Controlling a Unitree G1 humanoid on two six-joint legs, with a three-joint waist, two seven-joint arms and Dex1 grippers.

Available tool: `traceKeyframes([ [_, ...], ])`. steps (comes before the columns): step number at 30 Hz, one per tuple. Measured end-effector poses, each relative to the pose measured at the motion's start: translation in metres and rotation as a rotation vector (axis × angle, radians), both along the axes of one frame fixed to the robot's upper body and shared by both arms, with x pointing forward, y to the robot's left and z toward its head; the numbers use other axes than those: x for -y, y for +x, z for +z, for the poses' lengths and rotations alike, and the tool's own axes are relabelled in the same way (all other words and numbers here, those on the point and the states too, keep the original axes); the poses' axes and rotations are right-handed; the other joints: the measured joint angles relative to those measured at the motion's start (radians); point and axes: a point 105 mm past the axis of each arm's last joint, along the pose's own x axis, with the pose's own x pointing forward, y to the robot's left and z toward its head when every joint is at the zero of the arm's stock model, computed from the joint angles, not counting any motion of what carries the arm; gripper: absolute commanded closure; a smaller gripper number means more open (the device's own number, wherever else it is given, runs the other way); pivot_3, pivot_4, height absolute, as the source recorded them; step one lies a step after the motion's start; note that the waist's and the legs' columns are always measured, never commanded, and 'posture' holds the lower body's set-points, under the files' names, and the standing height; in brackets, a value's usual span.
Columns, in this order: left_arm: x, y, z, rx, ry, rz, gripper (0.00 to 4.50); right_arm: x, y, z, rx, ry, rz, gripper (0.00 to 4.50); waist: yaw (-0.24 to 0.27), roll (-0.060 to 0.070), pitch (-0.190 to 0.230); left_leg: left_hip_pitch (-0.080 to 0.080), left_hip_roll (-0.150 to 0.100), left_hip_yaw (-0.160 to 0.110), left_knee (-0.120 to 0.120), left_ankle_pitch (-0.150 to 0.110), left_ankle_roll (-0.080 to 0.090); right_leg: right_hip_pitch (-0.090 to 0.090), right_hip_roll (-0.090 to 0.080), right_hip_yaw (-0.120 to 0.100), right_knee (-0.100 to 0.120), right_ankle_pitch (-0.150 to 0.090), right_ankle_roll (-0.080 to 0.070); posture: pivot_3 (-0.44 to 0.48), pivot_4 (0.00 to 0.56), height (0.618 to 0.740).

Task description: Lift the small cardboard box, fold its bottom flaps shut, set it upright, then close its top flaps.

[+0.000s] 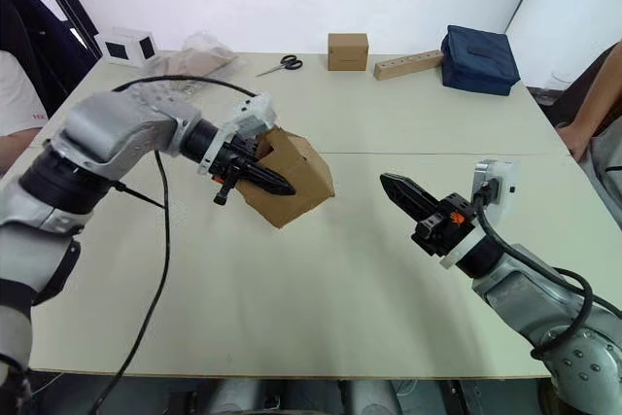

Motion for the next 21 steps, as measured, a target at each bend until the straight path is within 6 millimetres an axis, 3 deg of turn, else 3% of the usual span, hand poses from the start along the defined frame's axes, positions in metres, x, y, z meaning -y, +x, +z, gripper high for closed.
traceKeyframes([
  [7,0.01,0.011,-0.03,0.238,0.237,-0.144,4.5,-0.011,-0.001,-0.009,-0.011,0.009,0.018,4.44,0.001,0.0,0.0,-0.001,0.0,0.0,0.001,0.0,0.0,0.0,-0.001,0.0,0.0,0.0,0.001,0.0,0.15,0.74],
  [11,0.01,0.0,-0.048,0.25,0.316,-0.225,4.5,-0.018,0.0,-0.008,-0.003,0.004,0.042,4.44,-0.003,0.0,0.0,-0.001,0.001,0.0,0.001,0.0,0.001,0.0,0.0,0.001,0.0,0.0,0.001,0.0,0.15,0.74],
  [18,0.017,-0.01,-0.062,0.23,0.39,-0.257,4.5,-0.026,0.001,-0.008,0.001,-0.004,0.063,4.44,0.002,0.0,0.0,0.0,0.0,0.0,0.002,0.0,0.001,0.001,-0.001,0.0,0.002,0.0,0.001,0.0,0.15,0.74],
  [21,0.016,-0.011,-0.063,0.217,0.405,-0.252,3.82,-0.027,0.001,-0.011,-0.005,-0.005,0.06,4.5,0.0,0.0,0.0,0.0,0.0,0.0,0.002,0.0,0.001,0.001,0.0,0.0,0.003,0.0,0.002,0.0,0.15,0.74],
])
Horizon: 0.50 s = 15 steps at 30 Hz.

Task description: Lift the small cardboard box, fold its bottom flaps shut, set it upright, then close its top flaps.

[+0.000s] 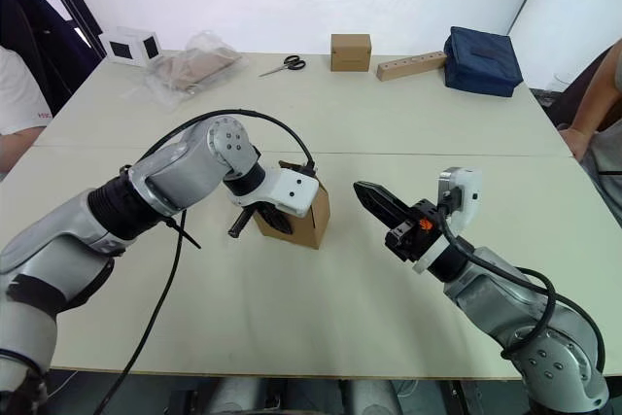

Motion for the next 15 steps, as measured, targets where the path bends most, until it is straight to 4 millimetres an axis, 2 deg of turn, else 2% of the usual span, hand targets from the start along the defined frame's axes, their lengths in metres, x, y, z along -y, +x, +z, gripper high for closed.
traceKeyframes([
  [1,0.0,-0.001,0.0,-0.003,0.004,-0.004,3.31,0.0,0.0,-0.001,-0.002,-0.003,-0.001,4.5,0.0,0.0,0.0,0.0,0.0,0.0,0.0,0.0,0.0,0.0,0.0,0.0,0.0,0.0,0.0,0.0,0.15,0.74],
  [2,0.0,-0.002,0.0,-0.004,0.005,-0.008,3.09,0.0,0.0,-0.001,-0.003,-0.003,-0.001,4.5,0.0,0.0,0.0,0.0,0.0,0.0,0.0,0.0,0.0,0.0,0.0,0.0,0.001,0.0,0.001,0.0,0.15,0.74],
  [6,0.005,-0.009,0.003,-0.043,-0.002,-0.011,1.67,-0.002,0.0,-0.003,-0.006,0.001,0.004,4.5,0.001,0.0,0.0,0.001,0.0,0.0,0.0,0.0,0.0,0.0,0.0,0.0,0.002,0.001,0.002,0.0,0.15,0.74],
  [9,0.02,-0.007,0.029,-0.057,-0.084,0.015,0.69,-0.004,0.004,-0.005,-0.009,-0.004,0.013,4.5,0.003,0.0,0.0,-0.001,0.0,-0.001,0.005,0.0,0.0,0.0,0.0,-0.001,0.003,0.001,0.002,0.0,0.15,0.74],
  [10,0.026,-0.006,0.049,-0.051,-0.134,0.031,0.17,-0.004,0.005,-0.003,-0.003,-0.003,0.018,4.5,0.001,0.0,0.0,-0.001,0.0,-0.001,0.007,-0.001,0.001,0.001,0.0,-0.001,0.004,0.0,0.001,0.0,0.15,0.74],
  [12,0.027,-0.009,0.074,-0.066,-0.196,0.046,0.02,-0.005,0.005,-0.004,-0.002,-0.006,0.021,4.5,-0.004,0.0,0.0,-0.001,0.0,0.0,0.008,-0.002,0.003,0.001,0.0,0.0,0.004,0.0,0.001,0.0,0.15,0.74],
  [15,0.015,-0.015,0.095,-0.138,-0.266,0.085,0.02,-0.005,0.006,-0.004,0.0,-0.011,0.023,4.5,-0.018,0.001,0.0,0.001,0.001,-0.001,0.008,-0.002,0.003,0.001,0.0,0.001,0.01,-0.002,0.004,0.0,0.15,0.74],
])
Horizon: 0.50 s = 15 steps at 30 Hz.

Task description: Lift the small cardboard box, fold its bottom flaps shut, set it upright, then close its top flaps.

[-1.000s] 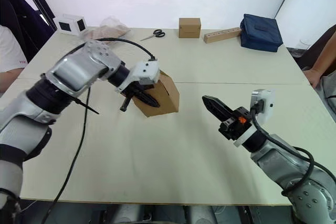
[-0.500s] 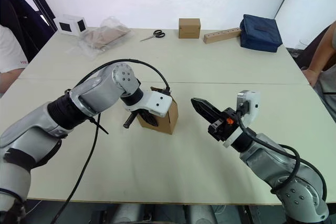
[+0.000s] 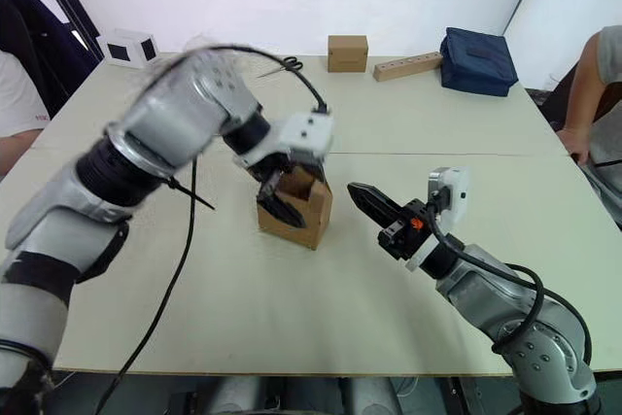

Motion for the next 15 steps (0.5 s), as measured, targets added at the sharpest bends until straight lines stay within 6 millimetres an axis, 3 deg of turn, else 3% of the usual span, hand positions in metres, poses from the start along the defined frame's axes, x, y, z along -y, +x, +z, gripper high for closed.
traceKeyframes([
  [5,-0.012,0.005,0.03,-0.068,-0.176,0.095,0.02,0.0,0.001,0.0,0.0,-0.004,0.008,4.5,-0.004,0.0,0.0,0.001,0.0,-0.001,0.003,0.0,0.0,0.0,0.0,0.0,0.006,-0.001,0.001,0.0,0.15,0.74],
  [7,-0.023,0.018,0.04,-0.05,-0.282,0.169,0.02,0.0,0.001,0.0,0.004,-0.01,0.012,4.5,-0.005,0.0,0.0,0.002,0.0,0.0,0.004,0.0,0.0,0.001,0.0,0.0,0.006,-0.001,0.0,0.0,0.15,0.74],
  [9,-0.035,0.032,0.039,-0.039,-0.367,0.25,0.02,0.0,0.002,0.0,0.012,-0.022,0.011,4.5,-0.008,0.001,0.0,0.003,0.0,0.0,0.004,0.0,0.0,0.001,0.0,0.001,0.007,-0.001,0.0,0.0,0.15,0.74],
  [12,-0.061,0.055,0.015,-0.069,-0.466,0.403,0.7,-0.002,0.006,0.001,0.031,-0.051,0.008,4.5,-0.008,0.001,0.0,0.003,0.001,0.0,0.005,0.0,0.0,0.001,0.0,0.001,0.008,0.0,0.001,0.0,0.15,0.74],
  [14,-0.078,0.065,-0.004,-0.083,-0.508,0.494,1.64,-0.003,0.009,0.001,0.041,-0.068,0.004,4.5,-0.006,0.0,0.0,0.002,0.001,0.0,0.005,0.0,0.0,0.0,0.0,0.001,0.008,0.001,0.002,0.0,0.15,0.74],
  [15,-0.081,0.067,-0.009,-0.088,-0.515,0.517,1.89,-0.002,0.01,0.0,0.042,-0.074,0.001,4.5,-0.002,0.0,0.0,0.001,0.001,0.0,0.005,0.0,0.0,0.0,0.0,0.0,0.008,0.001,0.002,0.0,0.15,0.74],
])
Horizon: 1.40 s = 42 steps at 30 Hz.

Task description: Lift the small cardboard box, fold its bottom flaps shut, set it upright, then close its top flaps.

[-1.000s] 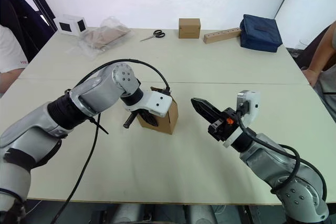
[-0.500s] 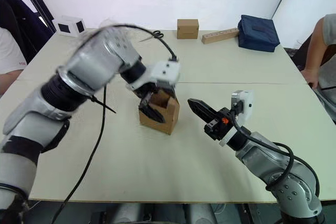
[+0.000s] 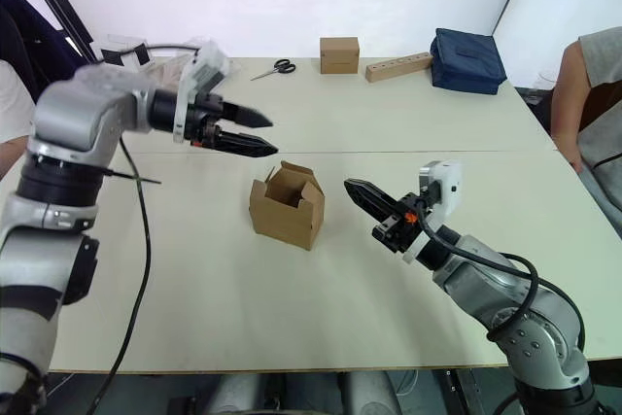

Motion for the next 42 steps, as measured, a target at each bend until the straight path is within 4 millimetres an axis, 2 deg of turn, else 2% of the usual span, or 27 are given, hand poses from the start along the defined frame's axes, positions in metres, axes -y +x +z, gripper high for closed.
traceKeyframes([
  [3,-0.009,0.004,-0.006,0.038,-0.08,0.049,3.22,0.0,0.007,-0.001,0.023,-0.047,-0.018,4.5,0.002,0.0,0.0,0.0,-0.001,0.001,0.0,0.0,0.0,0.001,-0.002,0.0,-0.001,0.0,0.0,0.0,0.15,0.74],
  [6,-0.026,0.017,-0.039,0.035,-0.121,0.166,4.48,-0.002,0.019,-0.014,0.032,-0.165,-0.061,4.5,-0.001,0.001,-0.001,0.001,-0.002,0.003,0.0,0.0,0.0,0.001,-0.003,0.001,-0.002,0.0,0.0,0.0,0.15,0.74],
  [7,-0.032,0.022,-0.061,0.003,-0.121,0.222,4.48,0.0,0.023,-0.022,0.029,-0.239,-0.081,4.5,-0.001,0.001,-0.001,0.0,-0.002,0.003,0.0,0.0,0.0,0.001,-0.003,0.001,-0.002,0.0,0.0,0.0,0.15,0.74],
  [10,-0.039,0.025,-0.096,-0.008,-0.067,0.29,4.48,0.005,0.03,-0.039,0.018,-0.358,-0.128,4.5,0.003,0.0,0.0,0.0,-0.002,0.002,0.0,0.0,0.0,0.001,-0.003,0.0,-0.002,0.0,0.0,0.0,0.15,0.74],
  [15,-0.036,0.027,-0.11,0.064,-0.025,0.311,4.48,0.005,0.033,-0.055,-0.011,-0.434,-0.15,4.5,0.01,0.001,-0.001,0.001,-0.002,0.003,0.0,0.0,0.0,0.001,-0.003,0.0,-0.002,0.001,0.001,0.0,0.15,0.74],
  [19,-0.02,0.003,-0.14,-0.033,0.014,0.197,4.48,-0.013,0.03,-0.074,-0.077,-0.461,-0.078,4.5,0.0,0.001,-0.001,0.001,-0.001,0.002,0.0,0.0,0.0,0.001,-0.002,0.0,-0.001,0.001,0.0,0.0,0.15,0.74],
  [22,-0.015,-0.011,-0.142,-0.062,0.04,0.109,4.48,-0.022,0.028,-0.084,-0.113,-0.466,-0.038,4.5,-0.002,0.001,-0.001,0.001,-0.001,0.002,0.0,0.0,0.0,0.001,-0.001,0.0,-0.001,0.001,-0.001,0.0,0.15,0.74],
  [26,-0.017,-0.023,-0.141,-0.066,0.073,0.045,4.48,-0.023,0.028,-0.092,-0.154,-0.47,-0.022,4.5,-0.002,0.001,-0.001,0.001,0.0,0.002,0.0,0.0,0.0,0.001,-0.002,0.0,-0.001,0.001,-0.002,0.0,0.15,0.74],
  [29,-0.016,-0.032,-0.146,-0.104,0.088,0.012,4.48,-0.021,0.025,-0.094,-0.17,-0.481,-0.003,4.5,-0.001,0.001,-0.001,0.001,0.0,0.002,0.0,0.0,0.0,0.001,-0.002,0.0,-0.001,0.001,-0.001,0.0,0.15,0.74],
  [33,-0.008,-0.05,-0.143,-0.14,0.09,-0.076,4.48,-0.011,0.012,-0.1,-0.201,-0.522,0.029,4.5,0.0,0.001,-0.001,0.001,-0.001,0.002,0.0,0.0,0.0,0.001,-0.002,0.0,-0.002,0.001,-0.001,0.0,0.15,0.74],
  [38,0.002,-0.064,-0.143,-0.159,0.089,-0.15,4.48,-0.003,0.004,-0.093,-0.198,-0.521,0.023,4.5,-0.003,0.001,-0.001,0.001,0.0,0.002,0.0,0.0,0.0,0.002,-0.001,0.0,-0.001,0.001,-0.002,0.0,0.15,0.74],
  [42,0.0,-0.067,-0.144,-0.162,0.103,-0.156,4.48,-0.001,-0.003,-0.093,-0.206,-0.532,0.033,4.5,-0.003,0.001,-0.001,0.003,0.0,0.001,0.0,0.0,0.0,0.002,0.0,0.0,-0.001,0.001,-0.003,0.0,0.15,0.74],
])
